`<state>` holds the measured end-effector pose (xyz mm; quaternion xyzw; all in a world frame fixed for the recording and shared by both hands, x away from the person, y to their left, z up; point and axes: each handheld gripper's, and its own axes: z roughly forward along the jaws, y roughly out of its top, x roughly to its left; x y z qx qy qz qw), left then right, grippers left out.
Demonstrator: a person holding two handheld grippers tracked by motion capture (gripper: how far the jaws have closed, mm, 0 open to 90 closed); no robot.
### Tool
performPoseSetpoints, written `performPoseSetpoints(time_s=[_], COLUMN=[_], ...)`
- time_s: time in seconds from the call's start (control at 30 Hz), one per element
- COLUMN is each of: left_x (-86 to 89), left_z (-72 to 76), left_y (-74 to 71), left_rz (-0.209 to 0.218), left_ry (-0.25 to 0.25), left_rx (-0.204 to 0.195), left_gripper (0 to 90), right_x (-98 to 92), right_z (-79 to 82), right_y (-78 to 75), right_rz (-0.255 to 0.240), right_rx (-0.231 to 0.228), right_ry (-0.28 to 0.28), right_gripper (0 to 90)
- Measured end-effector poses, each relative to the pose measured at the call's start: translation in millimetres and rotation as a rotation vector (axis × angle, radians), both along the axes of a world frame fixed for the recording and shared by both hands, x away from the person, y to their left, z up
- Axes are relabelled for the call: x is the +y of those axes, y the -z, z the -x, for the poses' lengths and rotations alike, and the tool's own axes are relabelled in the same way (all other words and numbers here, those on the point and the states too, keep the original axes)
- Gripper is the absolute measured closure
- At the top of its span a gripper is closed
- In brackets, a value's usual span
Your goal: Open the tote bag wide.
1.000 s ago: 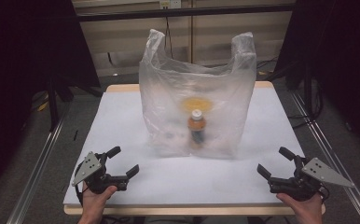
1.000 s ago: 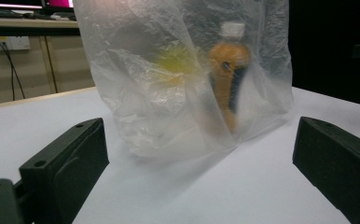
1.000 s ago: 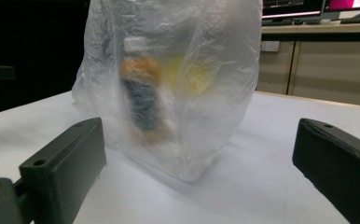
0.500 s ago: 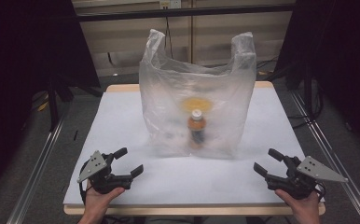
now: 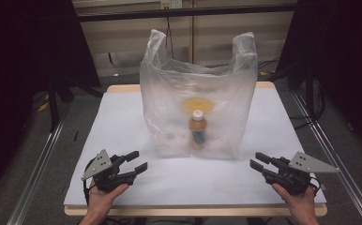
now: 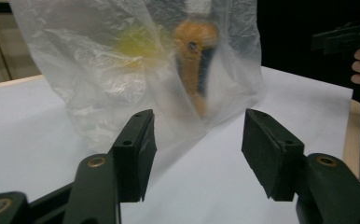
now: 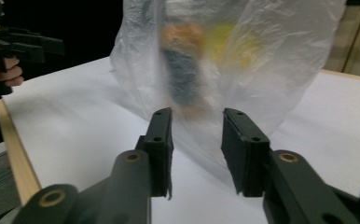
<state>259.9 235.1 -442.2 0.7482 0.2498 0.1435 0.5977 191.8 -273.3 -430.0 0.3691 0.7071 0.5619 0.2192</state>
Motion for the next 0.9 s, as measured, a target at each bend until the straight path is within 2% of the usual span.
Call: performPoseSetpoints(time_s=[0.03,0.07,0.1,0.17,0.2,0.23,0.27,0.3,0.37,0.43,0.5,0.6,0.77,0.9], left_x=[-0.3,-0.7,-2.2,-4.7,-6.0,-6.5,-5.7,-6.3,-9.2,-10.5,-12.9,-13.9,-18.5,-27.3], left_z=[-1.1,-1.4,-0.7,-0.2,-1.5,-4.1,-7.6,-9.9,-12.8,-16.4,-16.4,-18.5,-28.3,-34.1], left_y=[-0.9,-1.7,-2.0,-3.8,-4.8,-5.8,-7.1,-8.3,-10.3,-10.0,-10.5,-11.6,-18.6,-23.3], left_rz=[-0.012,-0.014,-0.009,-0.007,0.003,0.043,0.058,0.051,-0.001,0.008,-0.021,-0.005,0.014,-0.011], left_ry=[0.007,0.037,0.046,0.059,0.067,0.083,0.107,0.110,0.102,0.142,0.152,0.171,0.165,0.176], left_rx=[-0.017,-0.006,0.001,-0.002,0.000,0.031,0.049,0.045,0.016,0.036,0.036,0.065,0.114,0.121], left_gripper=[49.9,51.7,58.1,60.2,63.7,65.4,71.5,71.5,78.1,81.0,86.8,89.8,90.0,90.0], right_x=[1.5,2.9,5.1,6.7,7.8,8.7,11.3,11.3,14.4,15.8,20.3,23.4,30.9,37.2], right_z=[-1.6,-3.0,-5.6,-6.8,-8.0,-9.0,-11.0,-11.0,-16.3,-18.2,-25.7,-30.1,-41.6,-50.5], right_y=[-0.6,-1.8,-4.6,-5.8,-7.0,-8.1,-10.1,-10.1,-12.1,-12.8,-14.6,-17.1,-22.6,-25.9], right_rz=[0.002,0.004,0.004,0.005,0.007,0.004,0.009,0.009,0.003,0.003,-0.005,-0.001,-0.007,-0.004], right_rx=[0.001,0.002,0.011,0.008,0.002,0.006,0.001,0.001,0.017,0.025,0.034,0.043,0.055,0.053], right_ry=[-0.007,-0.013,-0.031,-0.042,-0.049,-0.064,-0.070,-0.070,-0.091,-0.099,-0.142,-0.156,-0.177,-0.195], right_gripper=[67.1,68.7,74.4,76.0,78.3,81.2,84.1,84.1,84.5,86.2,89.3,90.0,90.0,90.0])
